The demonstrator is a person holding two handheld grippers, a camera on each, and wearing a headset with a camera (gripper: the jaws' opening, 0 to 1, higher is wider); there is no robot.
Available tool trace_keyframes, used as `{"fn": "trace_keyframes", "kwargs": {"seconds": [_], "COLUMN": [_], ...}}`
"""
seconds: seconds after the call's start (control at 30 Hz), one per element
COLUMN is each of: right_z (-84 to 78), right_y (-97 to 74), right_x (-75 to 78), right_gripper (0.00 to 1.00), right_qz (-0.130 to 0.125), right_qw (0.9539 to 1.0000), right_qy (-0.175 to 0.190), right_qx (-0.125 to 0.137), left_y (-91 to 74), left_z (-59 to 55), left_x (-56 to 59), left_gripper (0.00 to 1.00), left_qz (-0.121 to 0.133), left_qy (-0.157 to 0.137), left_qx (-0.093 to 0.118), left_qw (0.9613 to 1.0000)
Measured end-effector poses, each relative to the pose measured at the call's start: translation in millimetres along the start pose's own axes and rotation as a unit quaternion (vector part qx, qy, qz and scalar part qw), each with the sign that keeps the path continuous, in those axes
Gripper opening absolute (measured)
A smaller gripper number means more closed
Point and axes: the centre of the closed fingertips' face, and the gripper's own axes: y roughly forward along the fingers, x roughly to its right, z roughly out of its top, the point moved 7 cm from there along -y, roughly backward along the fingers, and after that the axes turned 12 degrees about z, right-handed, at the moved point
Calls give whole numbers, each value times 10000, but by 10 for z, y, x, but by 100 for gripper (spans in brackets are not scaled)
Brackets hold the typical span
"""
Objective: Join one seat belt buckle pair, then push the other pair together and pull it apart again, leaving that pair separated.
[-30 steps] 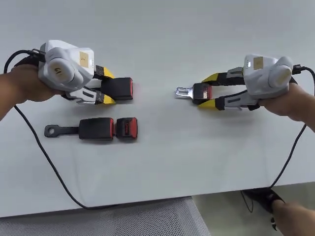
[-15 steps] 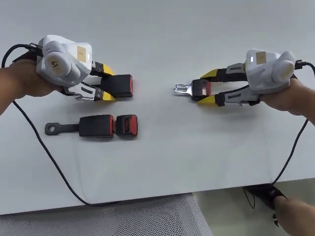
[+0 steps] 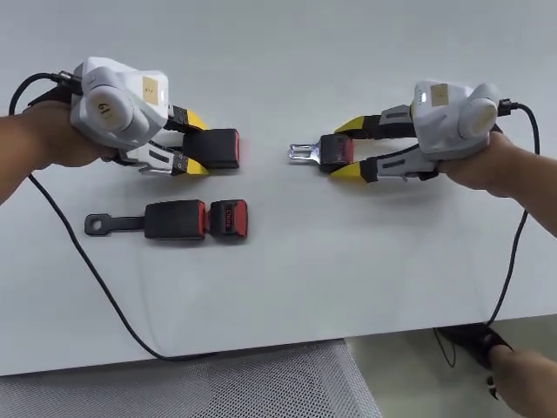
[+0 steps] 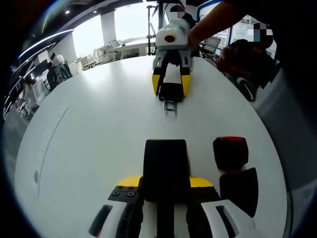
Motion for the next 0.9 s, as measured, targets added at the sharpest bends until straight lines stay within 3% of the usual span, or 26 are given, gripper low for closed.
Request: {"fn": "trace_keyframes", "kwargs": {"seconds": [0.57,0.9], "right_z": [249,320], "right_y": [439,551], "right_x": [-27,-36], "right_gripper": [35,35], "right_qz": [72,157], "right_qw": [9997,9996], "right_qy": [-163,-174], "right_qx": [145,139], "left_y": [6,15], "left_z": [-8,-4], "left_x": [4,1], "left_gripper": [34,34], "left_qz": [1,2], "left_qy": [0,10], "left_qx": [-30,-63], "left_qw": [10000,10000]}}
